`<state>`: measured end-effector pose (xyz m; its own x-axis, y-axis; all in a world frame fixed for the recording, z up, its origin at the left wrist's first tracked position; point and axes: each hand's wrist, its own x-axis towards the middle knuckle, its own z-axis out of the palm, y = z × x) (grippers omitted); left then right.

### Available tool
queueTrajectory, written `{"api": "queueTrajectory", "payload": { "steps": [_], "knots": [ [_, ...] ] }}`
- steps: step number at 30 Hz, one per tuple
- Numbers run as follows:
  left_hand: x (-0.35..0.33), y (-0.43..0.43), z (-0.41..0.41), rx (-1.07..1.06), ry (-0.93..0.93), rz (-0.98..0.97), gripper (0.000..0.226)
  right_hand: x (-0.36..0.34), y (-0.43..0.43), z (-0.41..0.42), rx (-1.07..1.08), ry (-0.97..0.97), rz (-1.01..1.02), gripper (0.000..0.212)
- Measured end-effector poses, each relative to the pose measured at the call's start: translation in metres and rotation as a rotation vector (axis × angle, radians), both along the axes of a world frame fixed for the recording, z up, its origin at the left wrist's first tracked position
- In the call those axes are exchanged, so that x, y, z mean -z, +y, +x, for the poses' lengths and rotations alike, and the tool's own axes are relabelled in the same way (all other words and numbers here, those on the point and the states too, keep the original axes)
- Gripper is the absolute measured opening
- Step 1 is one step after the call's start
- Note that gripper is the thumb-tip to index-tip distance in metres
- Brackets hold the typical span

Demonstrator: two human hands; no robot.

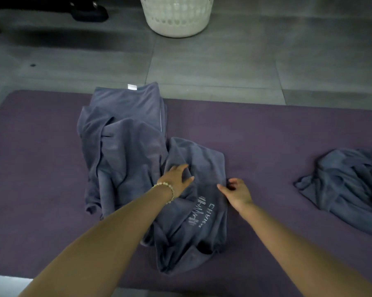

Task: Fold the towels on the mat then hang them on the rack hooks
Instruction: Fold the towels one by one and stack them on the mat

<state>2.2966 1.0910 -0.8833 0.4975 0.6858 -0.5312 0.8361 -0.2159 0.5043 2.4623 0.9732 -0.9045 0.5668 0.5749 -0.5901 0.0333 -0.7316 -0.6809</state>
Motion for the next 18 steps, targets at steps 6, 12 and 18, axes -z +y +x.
{"api": "queueTrajectory", "payload": {
  "steps": [6,12,18],
  "knots": [
    [0.038,-0.027,0.002,-0.157,-0.148,0.114,0.038,0.009,-0.008,-0.006,-0.057,0.264,0.099,0.017],
    [0.045,-0.04,0.019,-0.285,-0.369,-0.014,0.015,0.005,-0.02,0.015,0.063,0.579,0.203,0.027],
    [-0.001,-0.066,0.086,-0.185,-0.627,-0.144,0.012,-0.031,-0.059,0.098,0.344,0.332,0.415,0.017]
  ]
}}
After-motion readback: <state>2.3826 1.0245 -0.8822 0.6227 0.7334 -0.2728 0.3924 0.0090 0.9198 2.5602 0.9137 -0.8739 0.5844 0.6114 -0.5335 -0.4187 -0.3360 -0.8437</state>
